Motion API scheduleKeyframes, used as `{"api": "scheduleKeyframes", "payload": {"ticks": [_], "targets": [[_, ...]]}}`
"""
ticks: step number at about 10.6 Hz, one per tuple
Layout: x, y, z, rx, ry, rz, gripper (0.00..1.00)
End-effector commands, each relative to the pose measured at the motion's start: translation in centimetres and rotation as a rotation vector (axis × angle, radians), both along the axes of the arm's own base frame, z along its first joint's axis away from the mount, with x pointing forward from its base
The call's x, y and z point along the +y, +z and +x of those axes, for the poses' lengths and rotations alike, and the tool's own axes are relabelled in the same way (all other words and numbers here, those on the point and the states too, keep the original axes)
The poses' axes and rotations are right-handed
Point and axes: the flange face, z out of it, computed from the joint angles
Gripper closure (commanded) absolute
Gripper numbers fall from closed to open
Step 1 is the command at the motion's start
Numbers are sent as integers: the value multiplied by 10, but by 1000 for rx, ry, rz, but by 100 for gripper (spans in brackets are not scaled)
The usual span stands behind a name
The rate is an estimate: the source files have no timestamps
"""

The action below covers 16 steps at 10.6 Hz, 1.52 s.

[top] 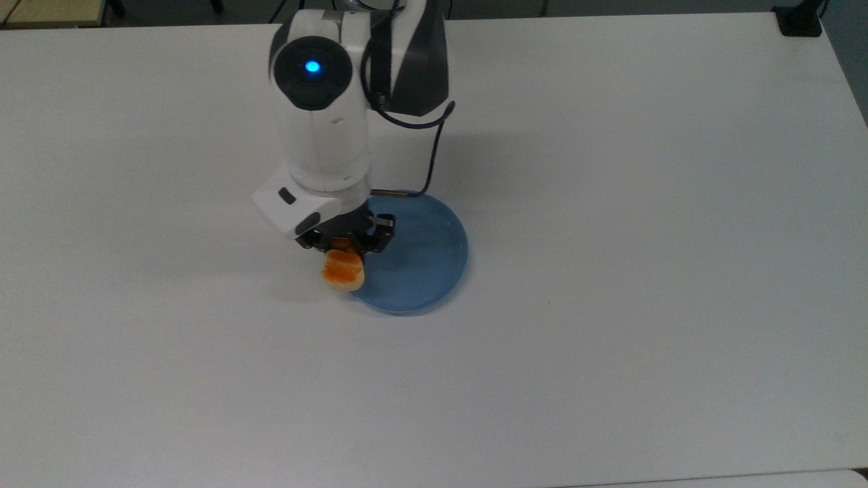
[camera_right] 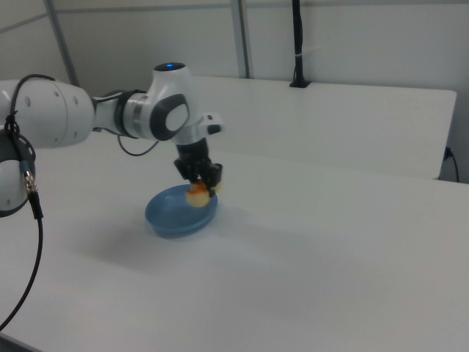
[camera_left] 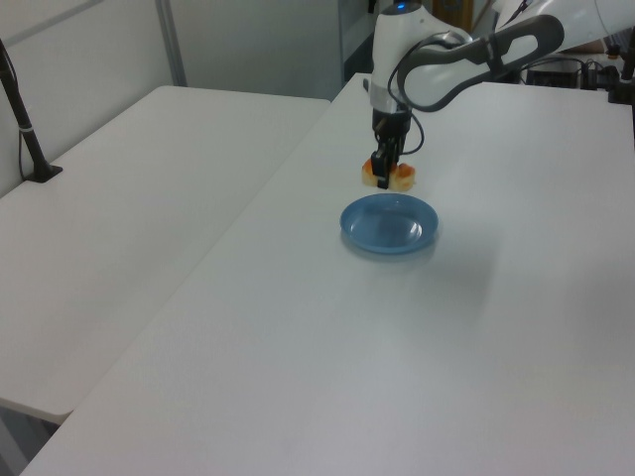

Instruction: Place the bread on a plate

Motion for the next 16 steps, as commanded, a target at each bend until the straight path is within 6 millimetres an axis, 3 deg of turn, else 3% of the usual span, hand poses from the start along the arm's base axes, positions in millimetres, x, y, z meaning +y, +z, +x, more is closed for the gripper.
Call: {"api": "scheduleKeyframes", "payload": {"ticks": [1,4,5,6,7,10,14,15,16], "targets": [[54,-14,-10,34,-18,8,53],[79,-40,-13,67,22,-5,47],[75,-40,-12,67,18,-7,34],[75,-39,-13,69,19,-9,0],[74,-31,-14,67,18,-11,0],[65,46,-32,78,11,-6,0],[62,190,-104,111,23,-31,0],[49,231,-127,89,10,-18,0],[40,248,-140,90,14,-15,0]]}}
